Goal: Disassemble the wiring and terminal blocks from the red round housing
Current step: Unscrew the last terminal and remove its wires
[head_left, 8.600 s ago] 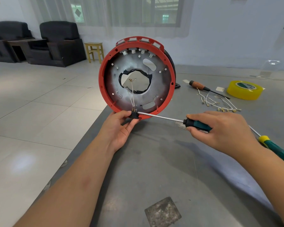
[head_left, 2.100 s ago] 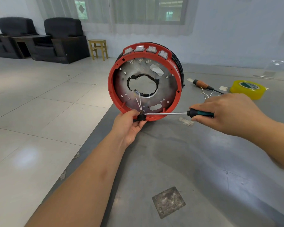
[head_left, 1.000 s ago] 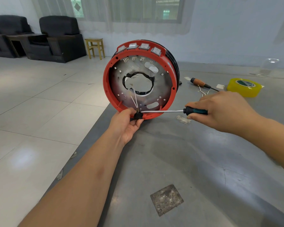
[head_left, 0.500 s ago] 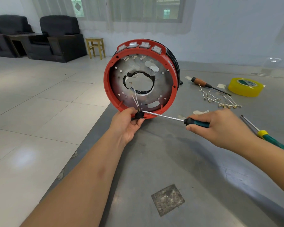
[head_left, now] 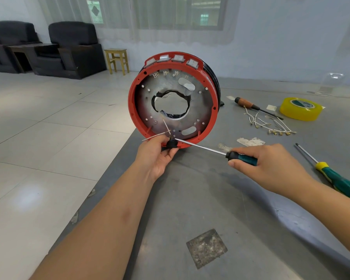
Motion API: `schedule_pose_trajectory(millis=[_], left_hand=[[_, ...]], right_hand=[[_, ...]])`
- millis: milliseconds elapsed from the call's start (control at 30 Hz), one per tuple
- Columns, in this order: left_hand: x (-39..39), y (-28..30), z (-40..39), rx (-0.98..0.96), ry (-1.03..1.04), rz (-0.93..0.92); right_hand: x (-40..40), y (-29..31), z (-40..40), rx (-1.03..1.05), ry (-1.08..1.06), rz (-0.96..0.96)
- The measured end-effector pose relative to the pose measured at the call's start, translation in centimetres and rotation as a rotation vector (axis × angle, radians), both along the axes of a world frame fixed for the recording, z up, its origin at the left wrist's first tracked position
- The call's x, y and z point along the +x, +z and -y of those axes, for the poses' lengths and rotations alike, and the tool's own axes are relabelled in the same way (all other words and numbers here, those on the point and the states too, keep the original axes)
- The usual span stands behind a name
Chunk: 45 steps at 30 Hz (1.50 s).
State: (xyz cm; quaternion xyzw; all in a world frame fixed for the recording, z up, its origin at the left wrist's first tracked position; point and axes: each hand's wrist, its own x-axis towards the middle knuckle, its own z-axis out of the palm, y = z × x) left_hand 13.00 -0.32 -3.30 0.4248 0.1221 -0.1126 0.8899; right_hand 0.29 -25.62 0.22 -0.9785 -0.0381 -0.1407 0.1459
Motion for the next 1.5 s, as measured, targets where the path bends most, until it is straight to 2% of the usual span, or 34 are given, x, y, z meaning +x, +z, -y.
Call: schedule_pose_trajectory(millis=[333, 633, 833, 933, 1000, 1100, 1167, 1333, 1500], left_hand=[[0.0, 0.0, 0.2, 0.03, 0.002, 0.038], [-0.1, 0.0, 0.1, 0.1, -0.006, 0.044], [-0.1, -0.2, 0.2, 0.111, -0.01, 0.068], [-0.1, -0.2, 0.3, 0.141, -0.008, 0.079], [-0.1, -0.2, 0.5, 0.144, -0.005, 0.083], [-0.1, -0.2, 0.6, 0.161, -0.004, 0.082], [-0.1, -0.3, 0.6, 0.165, 0.002, 0.086], [-0.2, -0.3, 0.5, 0.128, -0.049, 0.159], [-0.1, -0.4, 0.5, 0.193, -0.05, 0.184]], right_hand=[[-1.6, -2.0, 0.4, -0.133, -0.048, 0.173], [-1.7, -2.2, 4.7, -0.352, 0.05, -0.026], [-1.4, -2.0, 5.4, -0.32, -0.011, -0.09], [-1.4, -2.0, 5.0, -0.401, -0.044, -0.034], [-1.0, -1.7, 3.8, -0.422, -0.056, 0.103], [0.1, -0.7, -0.3, -0.227, 0.048, 0.362], [1.1, 0.2, -3.8, -0.125, 0.13, 0.437], [5.0, 1.7, -10.4, -0.055, 0.251, 0.4], [7.7, 1.5, -13.2, -0.31, 0.264, 0.381]])
